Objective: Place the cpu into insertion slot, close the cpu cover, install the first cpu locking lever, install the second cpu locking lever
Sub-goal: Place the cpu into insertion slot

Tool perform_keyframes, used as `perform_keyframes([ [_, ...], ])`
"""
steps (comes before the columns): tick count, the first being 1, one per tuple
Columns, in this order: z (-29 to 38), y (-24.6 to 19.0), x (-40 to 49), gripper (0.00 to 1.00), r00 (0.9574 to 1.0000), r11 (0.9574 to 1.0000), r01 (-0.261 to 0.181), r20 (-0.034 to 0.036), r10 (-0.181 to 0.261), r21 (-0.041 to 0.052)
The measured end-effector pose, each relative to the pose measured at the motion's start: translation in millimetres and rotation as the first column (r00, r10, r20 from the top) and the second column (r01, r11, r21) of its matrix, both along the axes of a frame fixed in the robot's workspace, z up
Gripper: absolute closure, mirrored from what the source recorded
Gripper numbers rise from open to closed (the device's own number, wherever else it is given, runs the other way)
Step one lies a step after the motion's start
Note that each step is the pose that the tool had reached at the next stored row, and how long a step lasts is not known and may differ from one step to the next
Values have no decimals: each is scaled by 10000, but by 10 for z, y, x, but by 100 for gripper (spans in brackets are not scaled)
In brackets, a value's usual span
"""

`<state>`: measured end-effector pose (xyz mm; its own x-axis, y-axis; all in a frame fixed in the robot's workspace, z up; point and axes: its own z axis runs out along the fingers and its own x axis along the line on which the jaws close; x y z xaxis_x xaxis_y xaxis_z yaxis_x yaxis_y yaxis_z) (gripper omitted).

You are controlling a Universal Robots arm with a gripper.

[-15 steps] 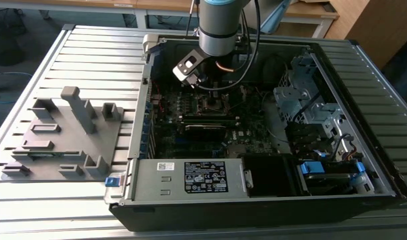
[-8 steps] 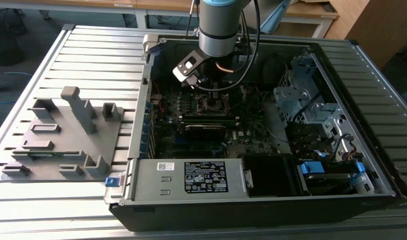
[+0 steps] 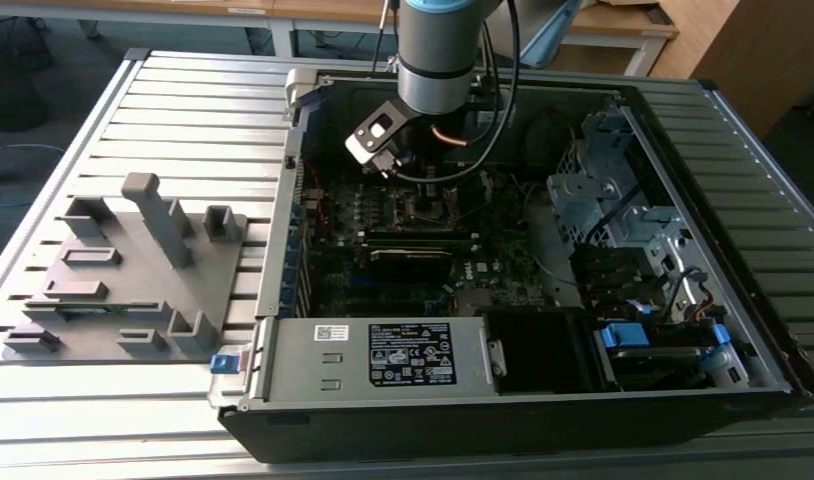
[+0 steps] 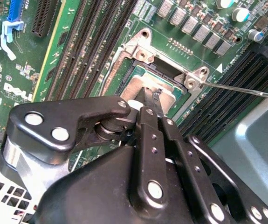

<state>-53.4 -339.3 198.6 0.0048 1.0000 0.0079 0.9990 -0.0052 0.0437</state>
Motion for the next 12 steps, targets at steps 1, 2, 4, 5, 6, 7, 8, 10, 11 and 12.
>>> perform_keyframes([
  [1,0,0,0,90,10000,10000,0,0,0,1],
  [2,-1,0,0,90,10000,10000,0,0,0,1],
  [4,-6,0,0,90,10000,10000,0,-2,0,-2],
  [5,-6,-1,0,90,10000,10000,0,-2,0,-3],
  [6,-7,0,0,90,10000,10000,0,-2,0,-3],
  [7,-8,0,0,90,10000,10000,0,-1,0,-2],
  [8,-9,0,0,90,10000,10000,0,0,0,1],
  [10,-6,1,0,90,10000,10000,0,2,0,3],
  [11,-2,1,1,90,10000,10000,0,6,0,8],
  [12,5,3,2,90,10000,10000,1,13,-1,20],
])
